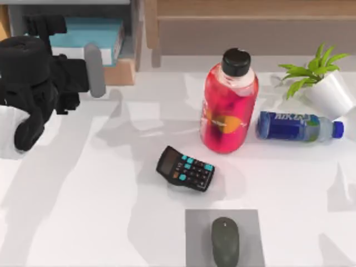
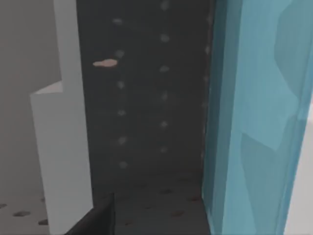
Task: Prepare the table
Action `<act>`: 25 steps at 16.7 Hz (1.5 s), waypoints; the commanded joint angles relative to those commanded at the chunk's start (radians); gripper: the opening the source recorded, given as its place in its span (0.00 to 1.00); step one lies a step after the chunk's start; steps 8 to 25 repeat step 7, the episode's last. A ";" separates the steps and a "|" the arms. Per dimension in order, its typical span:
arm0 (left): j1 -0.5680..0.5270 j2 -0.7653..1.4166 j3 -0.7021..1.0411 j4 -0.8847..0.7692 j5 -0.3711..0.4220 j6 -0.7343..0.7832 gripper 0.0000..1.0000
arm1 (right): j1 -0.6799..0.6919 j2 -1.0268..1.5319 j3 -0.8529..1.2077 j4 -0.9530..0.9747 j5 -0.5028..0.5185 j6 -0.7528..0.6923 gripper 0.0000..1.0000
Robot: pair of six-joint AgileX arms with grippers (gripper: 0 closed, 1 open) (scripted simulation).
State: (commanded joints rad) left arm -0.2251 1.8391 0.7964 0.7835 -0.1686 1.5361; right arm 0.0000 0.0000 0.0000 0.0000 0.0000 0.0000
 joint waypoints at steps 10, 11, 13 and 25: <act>-0.021 -0.099 -0.140 0.038 -0.021 -0.003 1.00 | 0.000 0.000 0.000 0.000 0.000 0.000 1.00; -0.021 -0.099 -0.140 0.038 -0.021 -0.003 1.00 | 0.000 0.000 0.000 0.000 0.000 0.000 1.00; -0.021 -0.099 -0.140 0.038 -0.021 -0.003 1.00 | 0.000 0.000 0.000 0.000 0.000 0.000 1.00; -0.021 -0.099 -0.140 0.038 -0.021 -0.003 1.00 | 0.000 0.000 0.000 0.000 0.000 0.000 1.00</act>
